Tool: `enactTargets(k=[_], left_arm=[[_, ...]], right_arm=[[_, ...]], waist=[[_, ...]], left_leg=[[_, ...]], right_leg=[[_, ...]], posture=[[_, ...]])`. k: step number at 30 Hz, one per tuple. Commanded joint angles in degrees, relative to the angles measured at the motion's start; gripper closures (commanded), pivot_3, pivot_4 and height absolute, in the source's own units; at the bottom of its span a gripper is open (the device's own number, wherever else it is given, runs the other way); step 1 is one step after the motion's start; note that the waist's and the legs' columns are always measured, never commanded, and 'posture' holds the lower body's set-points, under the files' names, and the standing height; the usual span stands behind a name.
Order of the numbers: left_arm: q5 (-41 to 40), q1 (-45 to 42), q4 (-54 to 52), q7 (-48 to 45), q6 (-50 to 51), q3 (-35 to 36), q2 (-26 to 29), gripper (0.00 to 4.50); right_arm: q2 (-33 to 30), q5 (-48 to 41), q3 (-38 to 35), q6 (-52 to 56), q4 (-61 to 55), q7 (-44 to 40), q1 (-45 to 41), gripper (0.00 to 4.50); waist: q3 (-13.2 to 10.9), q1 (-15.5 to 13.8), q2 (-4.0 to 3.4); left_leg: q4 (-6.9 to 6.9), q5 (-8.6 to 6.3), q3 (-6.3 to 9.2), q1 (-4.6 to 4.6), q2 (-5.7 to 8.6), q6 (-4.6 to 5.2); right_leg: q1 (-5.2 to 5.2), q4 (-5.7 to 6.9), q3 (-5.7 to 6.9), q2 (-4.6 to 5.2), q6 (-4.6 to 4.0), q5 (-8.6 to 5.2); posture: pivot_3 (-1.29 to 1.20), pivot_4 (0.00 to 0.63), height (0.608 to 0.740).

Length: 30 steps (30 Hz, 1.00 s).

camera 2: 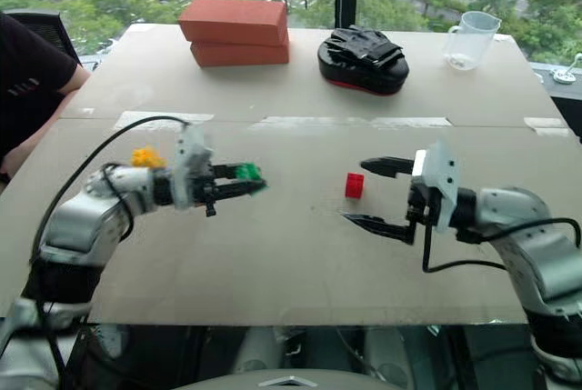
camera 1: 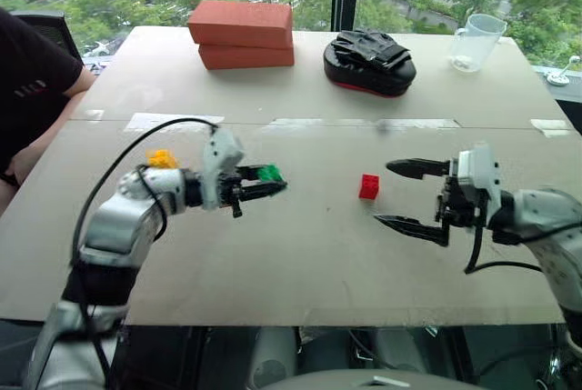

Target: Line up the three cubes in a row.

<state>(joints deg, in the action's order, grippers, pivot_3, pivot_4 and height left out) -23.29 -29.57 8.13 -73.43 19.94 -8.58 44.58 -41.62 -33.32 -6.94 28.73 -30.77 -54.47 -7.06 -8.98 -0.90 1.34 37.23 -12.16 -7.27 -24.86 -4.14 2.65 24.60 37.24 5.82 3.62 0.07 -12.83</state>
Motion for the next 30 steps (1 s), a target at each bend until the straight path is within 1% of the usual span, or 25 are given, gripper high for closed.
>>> enactTargets(k=[1,5,8,11,14,18,23,30], left_arm=[[7.0,-10.7,17.5,-11.5,-13.8,-4.7,-2.8,3.20],[13.0,-21.4,37.1,-16.3,-26.3,-7.1,-8.5,3.20],[15.9,-26.4,46.3,-17.4,-31.5,-7.0,-12.2,3.20],[17.6,-29.5,52.1,-18.6,-34.7,-6.5,-14.8,3.20],[19.6,-31.4,55.9,-17.6,-37.6,-6.3,-16.7,3.20],[21.0,-32.4,58.3,-17.1,-38.8,-5.6,-18.5,3.20],[22.5,-32.6,59.6,-15.7,-39.8,-4.7,-19.4,3.20],[23.6,-33.3,60.3,-14.7,-39.7,-3.3,-20.2,3.20]], right_arm=[[-2.6,-1.4,-6.3,0.9,-4.9,1.3,5.0,0.00],[-4.5,-2.8,-11.2,2.5,-9.1,2.2,12.5,0.00],[-3.8,-5.2,-13.1,3.6,-11.0,4.1,14.4,0.00],[-3.5,-7.3,-14.3,4.4,-12.5,5.8,15.4,0.00],[-3.8,-7.7,-15.0,4.7,-13.3,6.7,16.5,0.00],[-4.5,-8.5,-16.1,5.1,-14.0,7.2,17.7,0.00],[-5.2,-9.7,-16.9,5.6,-14.6,7.9,18.3,0.00],[-6.1,-10.2,-16.1,6.2,-15.0,8.7,17.7,0.00]], waist=[[0.0,-0.2,0.05],[-0.1,-0.4,0.11],[-0.1,0.1,0.17],[-0.1,0.2,0.23],[-0.1,0.1,0.26],[-0.1,0.0,0.27],[-0.2,0.1,0.31],[-0.2,0.0,0.32]], left_leg=[[0.01,0.00,0.03,-0.04,0.02,0.00],[0.05,0.00,0.15,-0.12,0.02,0.01],[0.10,-0.01,0.16,-0.14,0.02,0.02],[0.14,-0.01,0.18,-0.15,-0.01,0.05],[0.14,-0.01,0.28,-0.18,-0.02,0.05],[0.15,-0.01,0.40,-0.25,-0.01,0.05],[0.18,-0.01,0.42,-0.26,0.01,0.05],[0.23,-0.01,0.48,-0.26,0.00,0.05]], right_leg=[[0.00,0.00,0.05,-0.04,0.07,0.03],[0.00,-0.06,0.14,-0.15,0.10,0.01],[-0.01,-0.09,0.09,-0.14,0.14,0.03],[-0.01,-0.09,0.07,-0.14,0.15,0.03],[-0.01,-0.08,0.13,-0.16,0.15,0.03],[-0.01,-0.07,0.21,-0.16,0.15,0.03],[-0.01,-0.07,0.22,-0.17,0.16,0.04],[-0.03,-0.01,0.26,-0.17,0.17,0.04]], posture=[[0.00,0.150,0.740],[0.00,0.150,0.740],[0.00,0.150,0.740],[0.00,0.150,0.740],[0.00,0.150,0.740],[0.00,0.150,0.740],[0.00,0.150,0.740],[0.00,0.150,0.740]])
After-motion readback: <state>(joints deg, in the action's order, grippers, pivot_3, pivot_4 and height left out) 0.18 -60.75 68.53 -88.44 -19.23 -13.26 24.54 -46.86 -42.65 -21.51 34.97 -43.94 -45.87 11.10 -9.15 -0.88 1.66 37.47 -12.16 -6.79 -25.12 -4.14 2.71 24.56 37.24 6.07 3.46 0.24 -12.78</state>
